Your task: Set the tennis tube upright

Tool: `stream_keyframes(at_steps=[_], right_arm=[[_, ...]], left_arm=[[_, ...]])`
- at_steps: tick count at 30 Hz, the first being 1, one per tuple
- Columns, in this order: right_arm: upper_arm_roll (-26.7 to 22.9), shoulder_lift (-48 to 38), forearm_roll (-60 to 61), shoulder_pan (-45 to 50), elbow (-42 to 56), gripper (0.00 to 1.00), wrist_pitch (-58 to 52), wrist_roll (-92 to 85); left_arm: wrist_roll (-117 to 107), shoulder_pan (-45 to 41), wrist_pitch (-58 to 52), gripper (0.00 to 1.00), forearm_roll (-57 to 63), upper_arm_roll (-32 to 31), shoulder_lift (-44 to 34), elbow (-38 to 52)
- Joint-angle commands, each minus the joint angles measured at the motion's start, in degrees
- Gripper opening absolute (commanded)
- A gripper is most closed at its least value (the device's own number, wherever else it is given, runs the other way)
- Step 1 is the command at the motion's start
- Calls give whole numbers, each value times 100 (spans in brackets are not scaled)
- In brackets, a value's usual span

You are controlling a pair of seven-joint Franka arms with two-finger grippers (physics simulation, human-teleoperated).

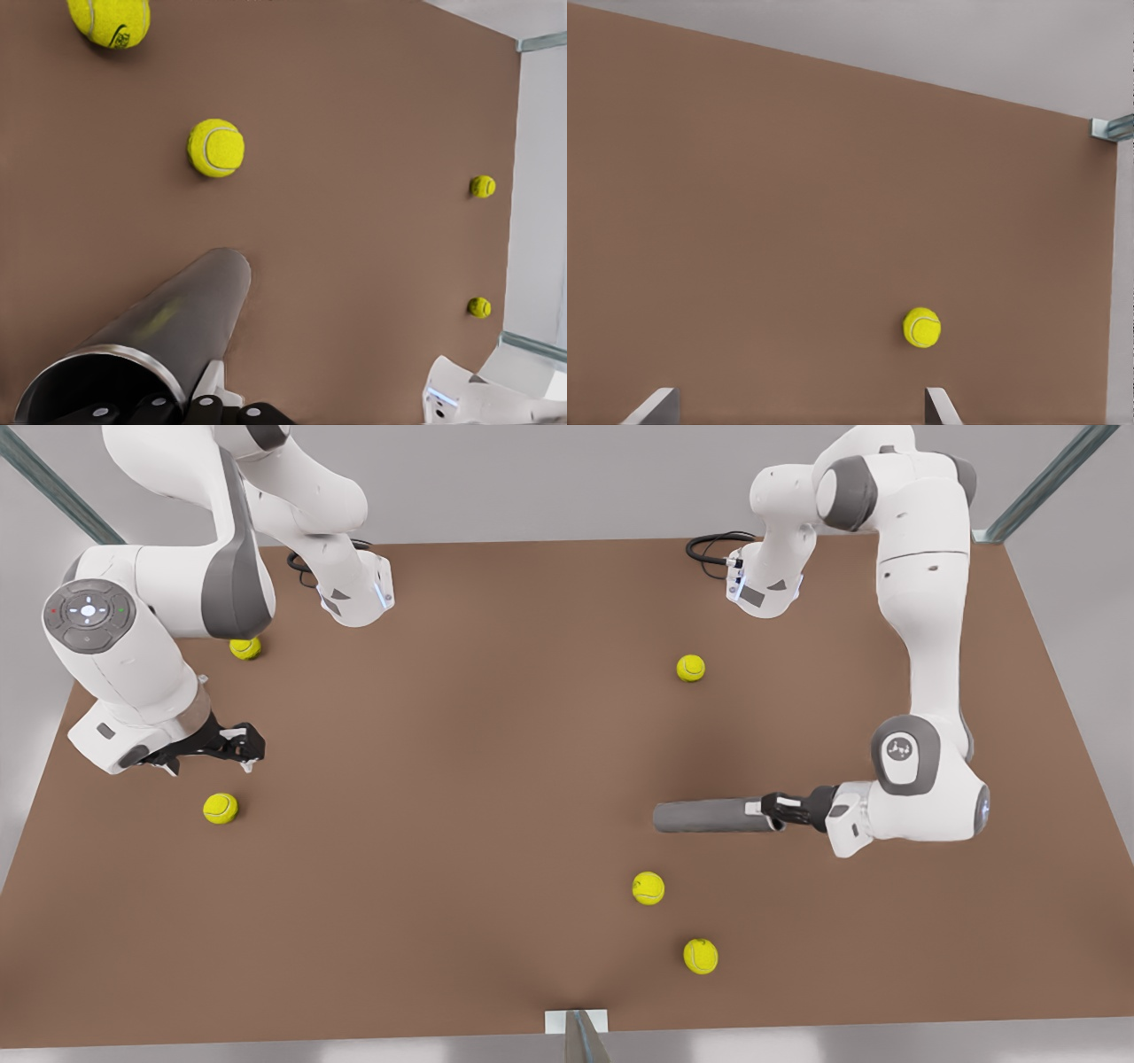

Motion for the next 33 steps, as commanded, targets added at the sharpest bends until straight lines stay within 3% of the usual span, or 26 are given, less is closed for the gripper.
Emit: stream_keyframes(at_steps=[1,13,18,33], right_arm=[[0,7,0,2,0,100,0,0],[0,24,-44,-6,-26,100,-97,0],[0,24,-44,2,9,100,-97,0],[0,33,-53,2,9,100,-88,0]], left_arm=[[1,-3,-3,21,458,42,-45,4],[-1695,-64,50,21,3710,183,-862,21],[-1984,-64,419,21,4202,183,-827,13],[-2196,-47,718,21,4185,148,-256,4]])
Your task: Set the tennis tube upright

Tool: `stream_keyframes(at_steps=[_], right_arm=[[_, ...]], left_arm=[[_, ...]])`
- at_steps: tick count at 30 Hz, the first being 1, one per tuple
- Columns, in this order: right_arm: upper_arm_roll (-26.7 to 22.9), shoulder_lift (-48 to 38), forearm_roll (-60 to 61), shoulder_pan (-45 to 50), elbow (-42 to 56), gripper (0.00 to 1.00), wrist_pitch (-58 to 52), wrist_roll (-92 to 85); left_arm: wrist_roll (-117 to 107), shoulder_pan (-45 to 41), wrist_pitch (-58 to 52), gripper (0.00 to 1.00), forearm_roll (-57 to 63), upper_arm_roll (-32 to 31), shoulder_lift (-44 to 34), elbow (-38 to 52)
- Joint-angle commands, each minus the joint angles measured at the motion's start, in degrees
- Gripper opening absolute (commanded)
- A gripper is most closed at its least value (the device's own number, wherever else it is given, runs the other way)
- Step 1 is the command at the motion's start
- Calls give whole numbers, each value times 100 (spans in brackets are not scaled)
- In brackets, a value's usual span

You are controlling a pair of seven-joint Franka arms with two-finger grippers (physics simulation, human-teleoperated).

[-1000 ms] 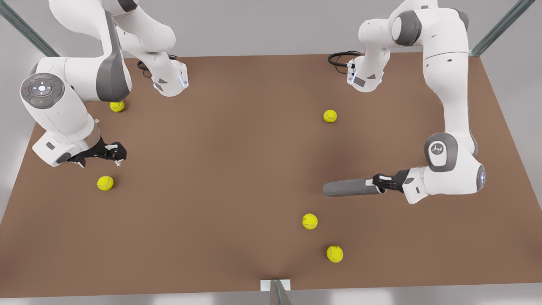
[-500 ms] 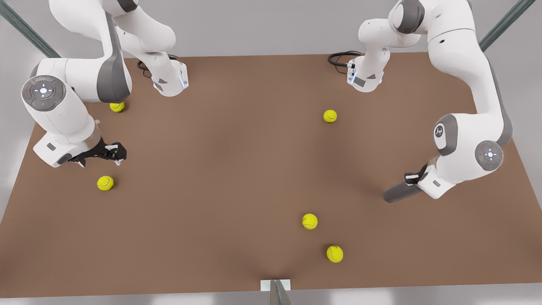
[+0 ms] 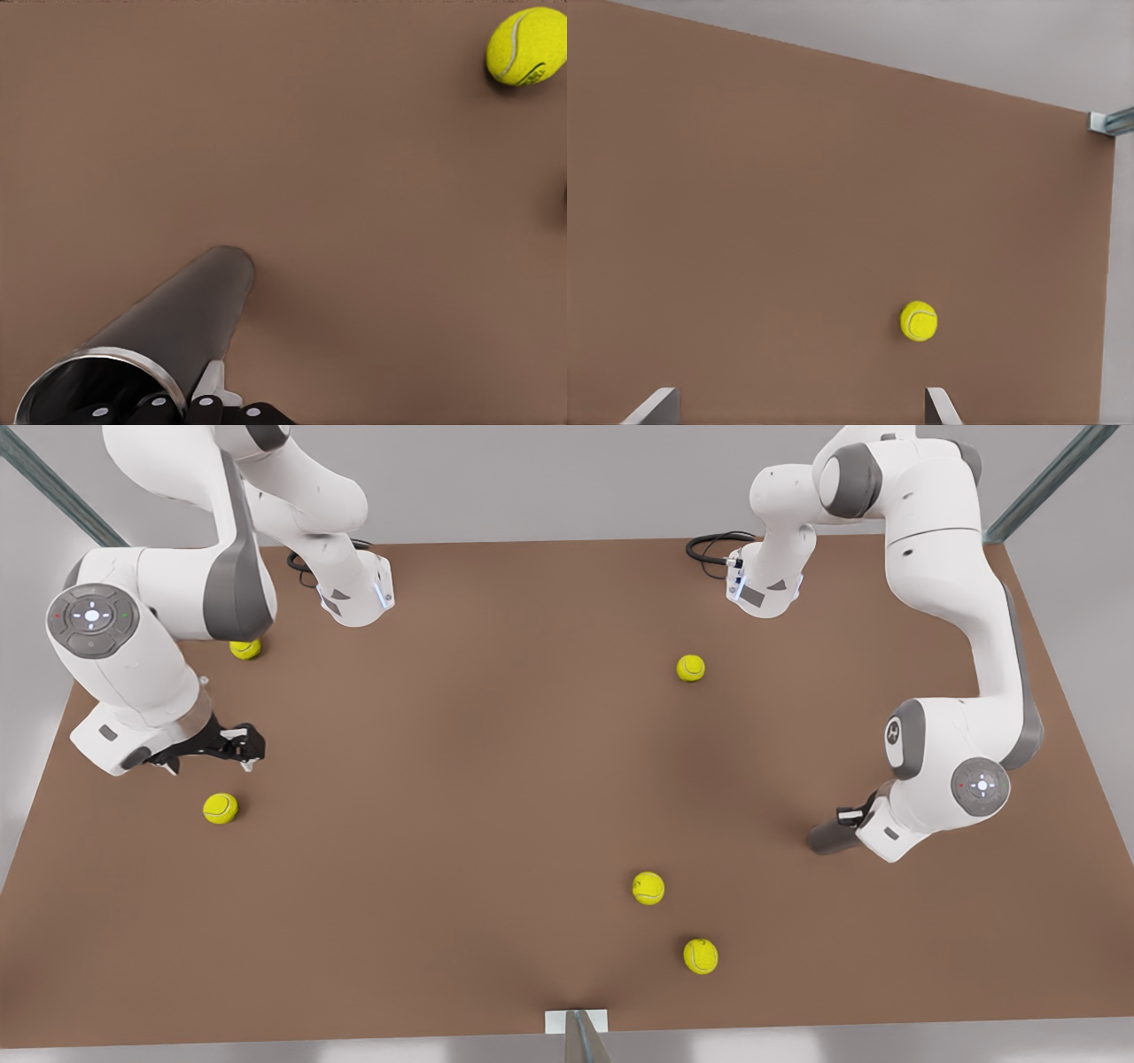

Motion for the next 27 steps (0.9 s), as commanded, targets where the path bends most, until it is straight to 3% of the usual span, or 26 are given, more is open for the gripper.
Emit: stream_keyframes(at_steps=[1,2,3,4,27], right_arm=[[0,0,0,-18,0,100,0,0],[0,8,0,-1,0,100,9,0],[0,17,0,87,9,100,26,9],[0,26,-17,96,9,100,53,9],[0,193,-334,228,18,100,44,17]], left_arm=[[2,0,-1,21,-97,0,1,0],[29,0,-1,21,-89,0,9,9],[38,0,-1,68,-80,0,9,0],[73,0,-1,100,-80,0,9,0],[55,26,-502,100,-62,-8,-254,229]])
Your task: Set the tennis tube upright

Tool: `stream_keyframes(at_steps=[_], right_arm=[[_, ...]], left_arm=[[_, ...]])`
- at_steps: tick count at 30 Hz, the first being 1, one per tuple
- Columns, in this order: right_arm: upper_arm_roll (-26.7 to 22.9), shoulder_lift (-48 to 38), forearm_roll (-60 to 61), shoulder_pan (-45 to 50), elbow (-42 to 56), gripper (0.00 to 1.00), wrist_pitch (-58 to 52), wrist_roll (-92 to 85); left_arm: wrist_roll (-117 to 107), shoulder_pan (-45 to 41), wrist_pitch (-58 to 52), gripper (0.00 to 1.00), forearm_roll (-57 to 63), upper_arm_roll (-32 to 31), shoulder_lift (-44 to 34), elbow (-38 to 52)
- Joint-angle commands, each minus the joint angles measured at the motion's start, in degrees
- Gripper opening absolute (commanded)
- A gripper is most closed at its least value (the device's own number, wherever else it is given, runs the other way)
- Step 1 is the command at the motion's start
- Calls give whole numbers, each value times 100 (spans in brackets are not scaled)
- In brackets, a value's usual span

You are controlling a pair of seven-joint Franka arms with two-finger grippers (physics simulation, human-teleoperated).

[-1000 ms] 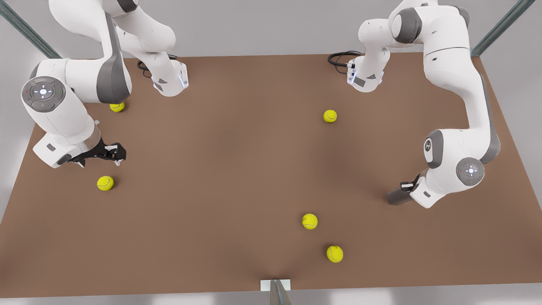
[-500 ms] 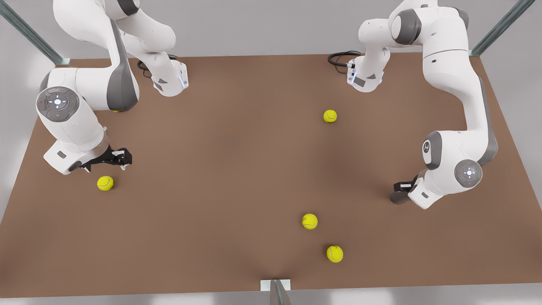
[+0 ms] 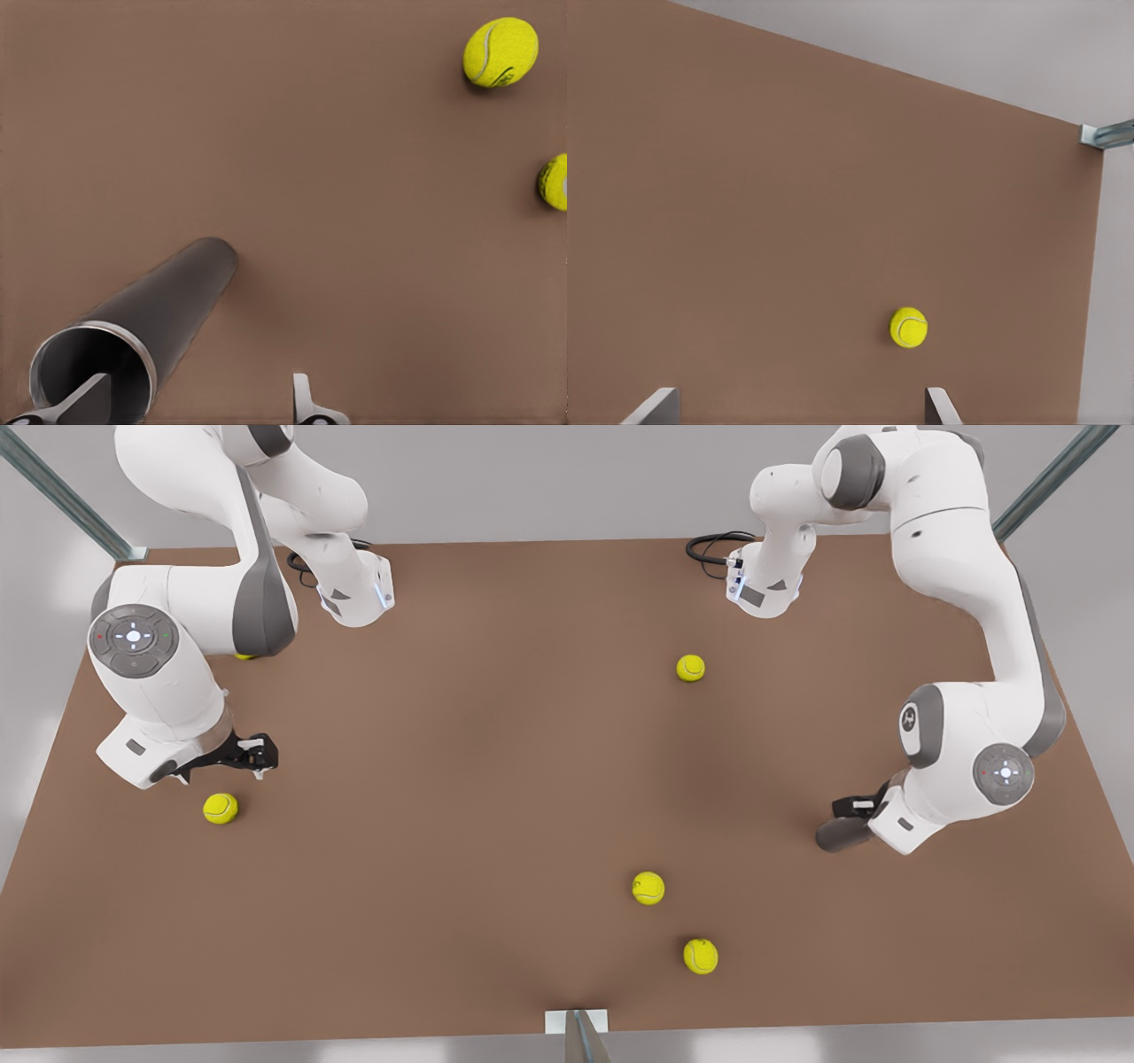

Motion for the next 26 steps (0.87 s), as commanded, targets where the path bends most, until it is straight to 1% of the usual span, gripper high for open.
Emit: stream_keyframes(at_steps=[1,3,4,8,10,13,26], right_arm=[[0,0,9,1,0,100,0,-5],[0,0,0,-8,0,100,0,-5],[0,0,0,1,0,100,0,-5],[0,0,9,1,0,100,0,-5],[0,0,9,1,0,100,0,-5],[0,0,0,45,0,100,-9,-5],[0,105,97,124,-35,100,-35,3]], left_arm=[[-4,-1,-193,100,-31,0,-20,209],[-4,8,-1133,100,-31,-9,-37,825],[5,8,-1239,100,-31,-35,-151,878],[14,8,-1257,100,13,-202,-538,878],[23,-18,-1257,100,13,-202,-855,720],[22,-18,-1248,100,21,-202,-1048,500],[40,-10,-1248,100,13,-202,-1066,386]])
